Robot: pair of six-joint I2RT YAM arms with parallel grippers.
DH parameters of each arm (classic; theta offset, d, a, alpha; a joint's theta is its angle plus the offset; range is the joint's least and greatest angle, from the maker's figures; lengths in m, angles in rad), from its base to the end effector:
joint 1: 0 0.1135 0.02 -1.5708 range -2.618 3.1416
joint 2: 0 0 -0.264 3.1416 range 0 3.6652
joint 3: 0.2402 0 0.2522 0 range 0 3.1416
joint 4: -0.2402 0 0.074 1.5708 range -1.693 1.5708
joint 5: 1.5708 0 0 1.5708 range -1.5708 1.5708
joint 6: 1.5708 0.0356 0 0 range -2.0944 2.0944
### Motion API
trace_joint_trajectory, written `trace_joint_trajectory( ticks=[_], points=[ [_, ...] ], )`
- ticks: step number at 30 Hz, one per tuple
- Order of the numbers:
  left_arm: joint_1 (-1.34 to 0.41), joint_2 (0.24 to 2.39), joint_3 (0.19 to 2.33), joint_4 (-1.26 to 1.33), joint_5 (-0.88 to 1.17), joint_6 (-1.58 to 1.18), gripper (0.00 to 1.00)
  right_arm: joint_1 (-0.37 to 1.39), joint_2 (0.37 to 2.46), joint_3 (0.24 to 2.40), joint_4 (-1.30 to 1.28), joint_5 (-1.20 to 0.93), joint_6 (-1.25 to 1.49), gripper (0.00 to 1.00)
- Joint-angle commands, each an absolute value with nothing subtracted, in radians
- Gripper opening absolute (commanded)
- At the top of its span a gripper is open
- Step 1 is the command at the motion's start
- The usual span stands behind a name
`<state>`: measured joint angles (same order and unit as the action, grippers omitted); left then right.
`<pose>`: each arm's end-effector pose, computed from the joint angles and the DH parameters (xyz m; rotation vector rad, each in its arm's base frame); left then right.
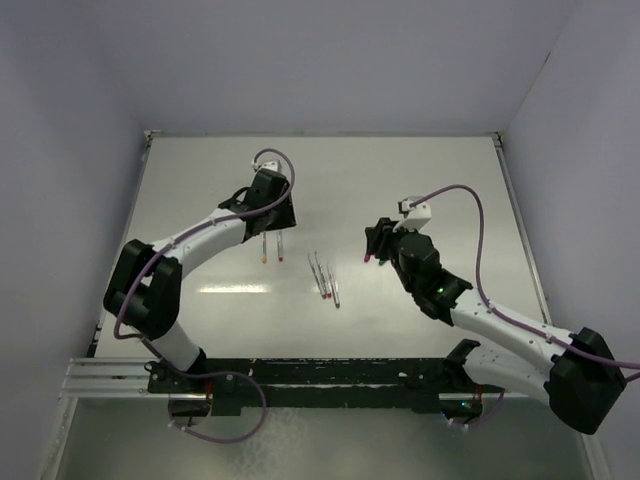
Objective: Insert the pens into the pen caps
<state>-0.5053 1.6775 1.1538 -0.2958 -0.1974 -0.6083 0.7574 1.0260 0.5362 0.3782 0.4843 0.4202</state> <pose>0.3224 -0.1704 0.2259 -0.2161 2.3803 -0.2970 0.1803 0.1476 0.2652 0.0825 1.6902 0.4812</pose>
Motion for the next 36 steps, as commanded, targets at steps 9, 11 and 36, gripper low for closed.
trace_joint_trajectory(
  ticks=[9, 11, 36],
  points=[
    [-0.708, 1.501, 0.991, -0.281, -0.251, -0.625, 0.5, 0.512, 1.019, 0.484, 0.344, 0.385, 0.602, 0.58],
    [-0.739, 1.497, 0.968, -0.281, -0.25, -0.651, 0.51, 0.511, 1.015, 0.481, 0.349, 0.382, 0.576, 0.63],
    [-0.868, 1.696, 1.019, -0.301, -0.269, -0.735, 0.53, 0.511, 0.953, 0.443, 0.356, 0.357, 0.589, 0.6]
  ],
)
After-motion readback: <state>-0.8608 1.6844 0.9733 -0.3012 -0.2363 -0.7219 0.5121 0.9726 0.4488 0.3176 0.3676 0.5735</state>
